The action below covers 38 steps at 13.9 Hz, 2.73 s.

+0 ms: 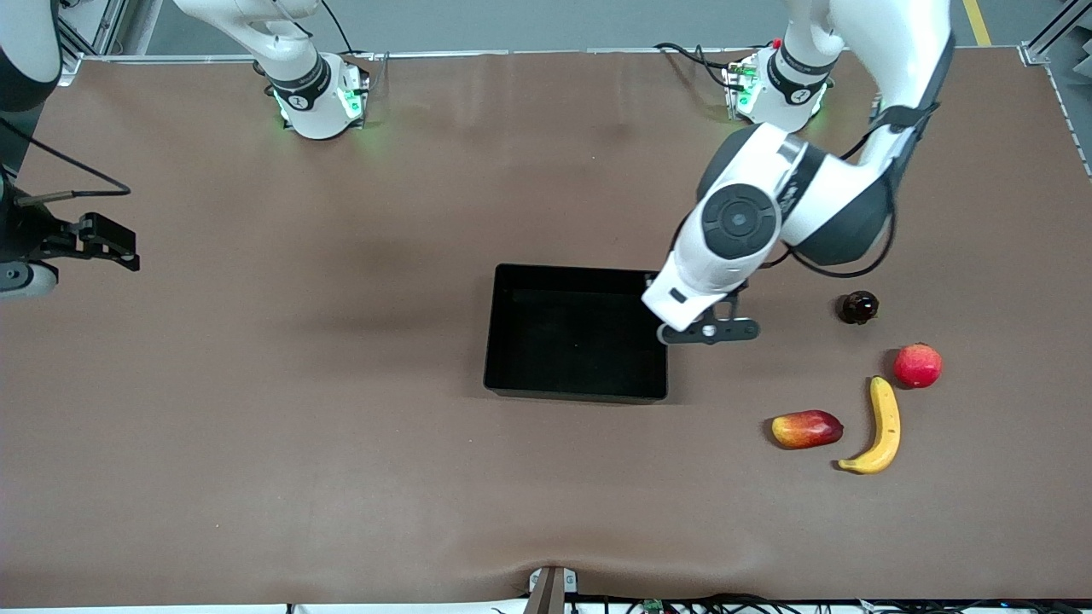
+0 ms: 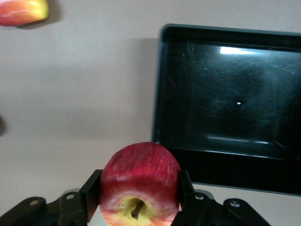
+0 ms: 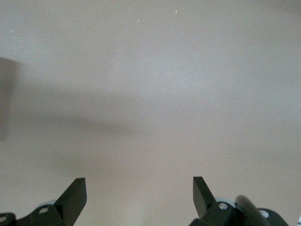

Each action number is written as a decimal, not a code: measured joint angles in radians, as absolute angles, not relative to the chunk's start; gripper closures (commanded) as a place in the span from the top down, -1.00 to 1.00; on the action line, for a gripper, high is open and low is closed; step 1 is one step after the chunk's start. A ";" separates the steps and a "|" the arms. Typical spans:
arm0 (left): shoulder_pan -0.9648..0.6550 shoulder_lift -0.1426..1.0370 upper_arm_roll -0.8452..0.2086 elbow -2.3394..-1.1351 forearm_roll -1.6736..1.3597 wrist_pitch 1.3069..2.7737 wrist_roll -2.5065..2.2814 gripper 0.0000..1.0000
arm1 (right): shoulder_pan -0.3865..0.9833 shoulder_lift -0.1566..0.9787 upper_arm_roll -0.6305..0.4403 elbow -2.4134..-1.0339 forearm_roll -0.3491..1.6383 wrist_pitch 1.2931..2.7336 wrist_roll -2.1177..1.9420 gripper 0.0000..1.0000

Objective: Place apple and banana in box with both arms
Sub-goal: 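Lower the red apple into the box and open the left gripper, then move the left gripper back to the yellow banana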

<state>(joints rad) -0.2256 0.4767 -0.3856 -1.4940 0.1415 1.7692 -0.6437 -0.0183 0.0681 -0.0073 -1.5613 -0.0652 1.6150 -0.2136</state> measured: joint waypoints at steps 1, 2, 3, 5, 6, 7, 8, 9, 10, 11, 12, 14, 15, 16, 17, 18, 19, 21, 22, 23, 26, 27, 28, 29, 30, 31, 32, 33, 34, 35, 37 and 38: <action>-0.240 0.499 -0.387 -1.496 0.141 1.800 -0.673 -1.00 | -0.031 0.028 -0.007 -1.630 -0.063 1.648 -0.216 1.00; -0.259 0.524 -0.387 -1.497 0.141 1.838 -0.719 -1.00 | -0.048 -0.001 -0.008 -1.682 -0.050 1.673 -0.218 1.00; -0.283 0.551 -0.388 -1.498 0.141 1.882 -0.769 -1.00 | -0.071 -0.017 -0.008 -1.713 -0.025 1.682 -0.242 1.00; -0.330 0.607 -0.388 -1.500 0.141 1.962 -0.838 -1.00 | -0.103 -0.025 -0.009 -1.728 0.001 1.683 -0.320 1.00; -0.344 0.631 -0.387 -1.501 0.144 1.986 -0.853 -1.00 | -0.111 -0.025 -0.010 -1.723 0.004 1.690 -0.335 1.00; -0.350 0.655 -0.386 -1.502 0.154 2.006 -0.859 -1.00 | -0.116 -0.026 -0.010 -1.708 0.005 1.692 -0.341 1.00; -0.349 0.679 -0.385 -1.502 0.172 2.020 -0.864 -1.00 | -0.117 -0.027 -0.010 -1.683 0.005 1.681 -0.342 1.00; -0.347 0.704 -0.382 -1.503 0.189 2.028 -0.865 -1.00 | -0.117 -0.027 -0.009 -1.655 0.006 1.658 -0.342 1.00; -0.346 0.725 -0.379 -1.503 0.200 2.033 -0.867 -1.00 | -0.117 -0.028 -0.009 -1.629 0.008 1.643 -0.342 1.00; -0.346 0.744 -0.378 -1.504 0.206 2.035 -0.873 -1.00 | -0.117 -0.028 -0.008 -1.609 0.012 1.629 -0.342 1.00; -0.348 0.759 -0.378 -1.504 0.209 2.036 -0.890 -1.00 | -0.117 -0.028 -0.008 -1.600 0.015 1.620 -0.342 1.00; -0.358 0.781 -0.379 -1.504 0.211 2.037 -0.919 0.05 | -0.117 -0.027 -0.007 -1.598 0.016 1.615 -0.328 1.00; -0.363 0.786 -0.379 -1.505 0.213 2.037 -0.926 0.99 | -0.117 -0.027 -0.007 -1.598 0.016 1.615 -0.322 1.00; -0.365 0.787 -0.379 -1.505 0.213 2.035 -0.929 1.00 | -0.117 -0.027 -0.007 -1.598 0.019 1.614 -0.319 1.00; -0.364 0.786 -0.378 -1.504 0.215 2.034 -0.929 1.00 | -0.117 -0.027 -0.007 -1.598 0.022 1.610 -0.312 1.00; -0.363 0.785 -0.378 -1.501 0.218 2.032 -0.929 1.00 | -0.117 -0.027 -0.007 -1.598 0.025 1.603 -0.287 1.00; -0.361 0.780 -0.377 -1.493 0.221 2.029 -0.930 1.00 | -0.117 -0.027 -0.007 -1.598 0.025 1.596 -0.248 1.00; -0.352 0.739 -0.367 -1.472 0.228 2.013 -0.930 1.00 | -0.117 -0.027 -0.005 -1.597 0.025 1.594 -0.200 1.00; -0.347 0.699 -0.349 -1.458 0.233 1.993 -0.930 1.00 | -0.117 -0.027 -0.004 -1.596 0.025 1.594 -0.191 1.00; -0.337 0.651 -0.328 -1.446 0.237 1.968 -0.923 1.00 | -0.117 -0.027 -0.003 -1.592 0.025 1.594 -0.183 1.00; -0.244 0.537 -0.295 -1.443 0.242 1.917 -0.779 1.00 | -0.116 -0.027 0.001 -1.586 0.025 1.594 -0.174 1.00; -0.197 0.528 -0.293 -1.446 0.243 1.916 -0.705 1.00 | -0.116 -0.027 0.001 -1.584 0.025 1.595 -0.173 1.00; -0.149 0.529 -0.291 -1.450 0.243 1.917 -0.628 1.00 | -0.116 -0.027 0.001 -1.579 0.025 1.595 -0.173 1.00; -0.100 0.535 -0.290 -1.455 0.243 1.922 -0.556 1.00 | -0.116 -0.027 0.001 -1.573 0.025 1.595 -0.172 1.00; -0.053 0.543 -0.289 -1.458 0.251 1.928 -0.491 1.00 | -0.116 -0.027 0.000 -1.567 0.025 1.595 -0.171 1.00; -0.011 0.552 -0.289 -1.459 0.273 1.942 -0.432 1.00 | -0.117 -0.027 -0.001 -1.560 0.025 1.595 -0.170 1.00; 0.029 0.563 -0.288 -1.460 0.312 1.965 -0.381 1.00 | -0.118 -0.027 -0.002 -1.555 0.025 1.595 -0.169 1.00; 0.063 0.574 -0.288 -1.462 0.346 1.991 -0.348 1.00 | -0.118 -0.027 -0.003 -1.554 0.025 1.595 -0.169 1.00; 0.096 0.589 -0.288 -1.465 0.372 2.020 -0.325 1.00 | -0.118 -0.027 -0.005 -1.553 0.025 1.595 -0.169 1.00; 0.131 0.613 -0.287 -1.469 0.388 2.065 -0.301 1.00 | -0.118 -0.027 -0.005 -1.553 0.025 1.595 -0.169 1.00; 0.192 0.666 -0.285 -1.473 0.420 2.172 -0.254 1.00 | -0.118 -0.027 -0.003 -1.553 0.025 1.595 -0.168 1.00; 0.227 0.693 -0.284 -1.474 0.432 2.223 -0.224 1.00 | -0.118 -0.027 -0.002 -1.553 0.025 1.594 -0.168 1.00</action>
